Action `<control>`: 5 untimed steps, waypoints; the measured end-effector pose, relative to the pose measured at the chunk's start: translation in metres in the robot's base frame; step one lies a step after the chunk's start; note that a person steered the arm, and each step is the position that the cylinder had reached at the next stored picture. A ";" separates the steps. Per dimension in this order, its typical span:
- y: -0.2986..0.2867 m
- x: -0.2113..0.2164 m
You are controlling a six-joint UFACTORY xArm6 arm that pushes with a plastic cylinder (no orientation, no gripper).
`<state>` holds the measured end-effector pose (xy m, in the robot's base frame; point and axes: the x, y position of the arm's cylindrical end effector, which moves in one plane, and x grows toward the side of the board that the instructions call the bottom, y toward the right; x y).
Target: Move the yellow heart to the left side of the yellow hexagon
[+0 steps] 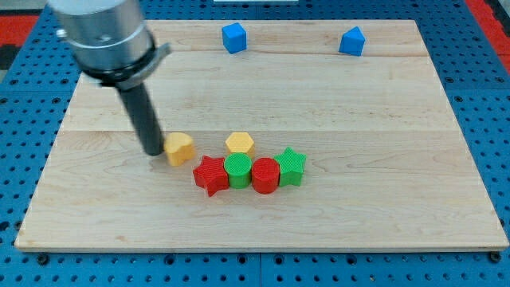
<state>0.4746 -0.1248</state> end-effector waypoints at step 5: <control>0.177 -0.254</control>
